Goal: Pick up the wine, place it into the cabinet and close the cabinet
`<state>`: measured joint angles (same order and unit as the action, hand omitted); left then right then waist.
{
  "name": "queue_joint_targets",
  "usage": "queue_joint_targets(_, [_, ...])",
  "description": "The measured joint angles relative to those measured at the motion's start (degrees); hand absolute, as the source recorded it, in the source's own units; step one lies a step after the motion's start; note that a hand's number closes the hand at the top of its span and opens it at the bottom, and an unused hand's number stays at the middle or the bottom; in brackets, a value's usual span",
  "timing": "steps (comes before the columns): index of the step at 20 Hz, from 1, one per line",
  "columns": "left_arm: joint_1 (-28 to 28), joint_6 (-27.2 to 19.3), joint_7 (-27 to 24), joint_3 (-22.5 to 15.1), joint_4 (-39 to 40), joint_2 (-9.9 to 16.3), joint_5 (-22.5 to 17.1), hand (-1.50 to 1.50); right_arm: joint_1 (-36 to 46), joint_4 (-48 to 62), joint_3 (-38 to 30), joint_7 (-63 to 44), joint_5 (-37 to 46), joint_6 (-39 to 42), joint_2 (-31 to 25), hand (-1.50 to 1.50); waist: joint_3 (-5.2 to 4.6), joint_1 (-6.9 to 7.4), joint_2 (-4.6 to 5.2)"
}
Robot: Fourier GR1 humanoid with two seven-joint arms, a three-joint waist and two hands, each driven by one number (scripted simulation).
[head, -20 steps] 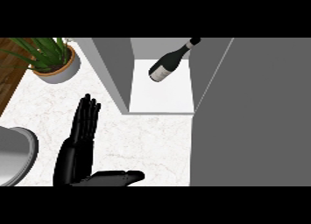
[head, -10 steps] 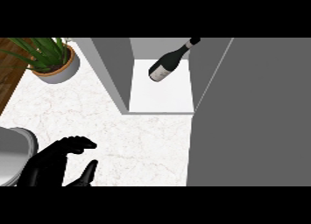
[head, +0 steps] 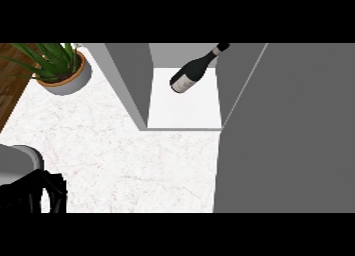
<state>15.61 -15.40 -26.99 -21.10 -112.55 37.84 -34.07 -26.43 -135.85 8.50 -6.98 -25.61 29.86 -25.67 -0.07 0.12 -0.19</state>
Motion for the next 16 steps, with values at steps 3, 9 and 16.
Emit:
queue_joint_targets(3, [1.41, 3.01, -0.91, 2.47, 0.38, 1.01, -1.48, 1.50, 2.61, 0.07, 3.94, -1.88, -0.19, -0.65, 0.59, 1.50, -0.02, 0.34, 0.07])
queue_joint_targets(9, [3.53, 6.51, -0.98, 4.94, 0.18, 1.74, -2.32, 1.50, 11.95, 0.60, 10.53, -7.72, -0.68, -3.37, 2.43, 1.50, 0.00, 0.76, 0.19])
queue_joint_targets(16, [5.62, 8.99, -0.49, 7.06, -0.38, 1.61, -2.22, 1.50, 26.83, 1.30, 19.88, -17.54, -0.34, -13.27, 11.58, 1.50, -0.03, 0.88, 0.13])
